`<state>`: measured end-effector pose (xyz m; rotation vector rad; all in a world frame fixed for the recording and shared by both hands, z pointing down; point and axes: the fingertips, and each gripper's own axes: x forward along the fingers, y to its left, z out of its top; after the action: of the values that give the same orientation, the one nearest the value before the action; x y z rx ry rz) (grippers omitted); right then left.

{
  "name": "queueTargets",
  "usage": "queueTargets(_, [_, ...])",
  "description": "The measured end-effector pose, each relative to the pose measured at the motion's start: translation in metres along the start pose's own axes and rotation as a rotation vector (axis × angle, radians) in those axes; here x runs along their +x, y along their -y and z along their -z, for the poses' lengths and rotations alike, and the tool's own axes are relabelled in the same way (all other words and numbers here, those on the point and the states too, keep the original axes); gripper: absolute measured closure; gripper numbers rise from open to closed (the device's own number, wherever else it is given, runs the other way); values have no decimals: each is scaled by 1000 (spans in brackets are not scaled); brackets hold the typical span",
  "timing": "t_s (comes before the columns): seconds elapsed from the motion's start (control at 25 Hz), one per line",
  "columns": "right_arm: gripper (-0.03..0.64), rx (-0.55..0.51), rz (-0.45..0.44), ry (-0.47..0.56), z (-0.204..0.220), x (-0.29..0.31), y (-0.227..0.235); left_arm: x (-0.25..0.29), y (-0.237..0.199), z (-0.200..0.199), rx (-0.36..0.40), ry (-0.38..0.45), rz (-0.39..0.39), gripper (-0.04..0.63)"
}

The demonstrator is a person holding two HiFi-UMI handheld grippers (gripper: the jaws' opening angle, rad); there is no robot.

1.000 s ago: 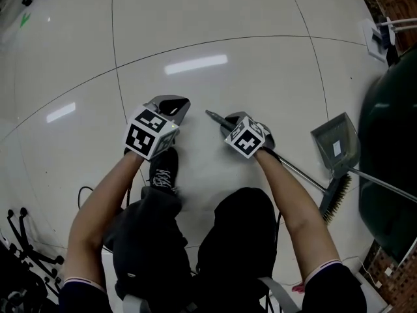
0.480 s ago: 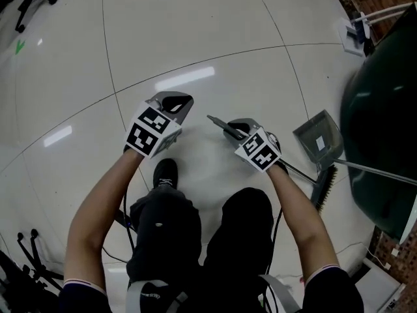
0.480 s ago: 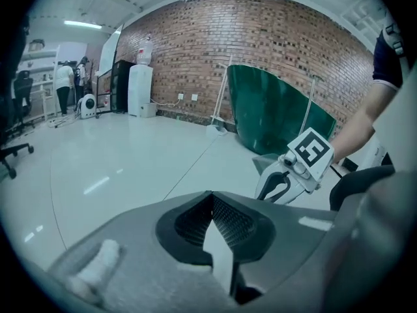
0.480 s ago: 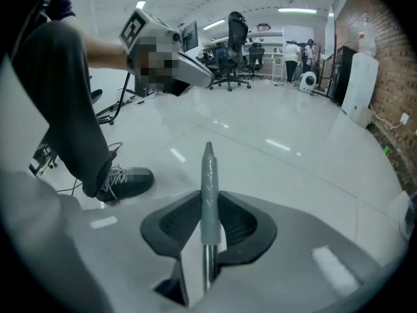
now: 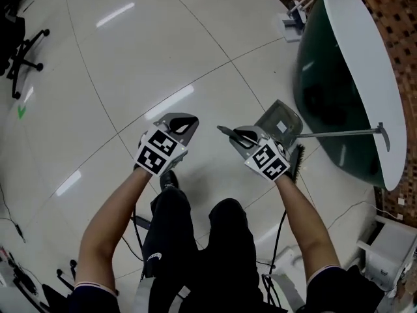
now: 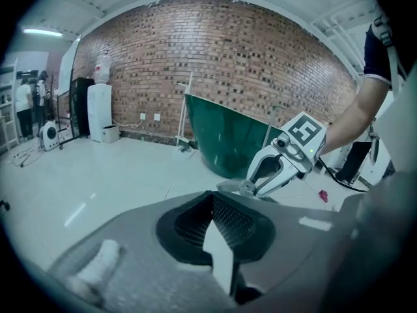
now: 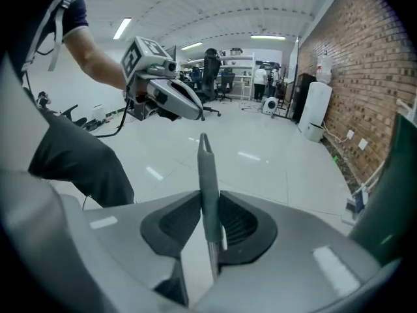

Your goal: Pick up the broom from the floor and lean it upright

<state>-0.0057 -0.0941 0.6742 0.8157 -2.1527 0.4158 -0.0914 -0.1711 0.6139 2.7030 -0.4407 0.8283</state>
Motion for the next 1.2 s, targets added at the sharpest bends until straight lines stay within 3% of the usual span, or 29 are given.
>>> queueTargets(0.32, [529,127,252,71,-26,-167,17,-18,97,-120,121,-20,150,594])
queueTargets(0.48, [531,178,355,114,-12,-259,14,-25,166,-162,152,-31,218,594])
queueTargets(0.72, [532,344,505,203,21,-379,7,-27,261,-222,202,-2,269,594])
queueTargets(0.92, [532,540,651,305,45,-455,-9,-29,322,-275,252,34,311,594])
queueTargets(1.2, [531,692,717,392,41,-512,-40,-28,390,-322,247,93,440,594])
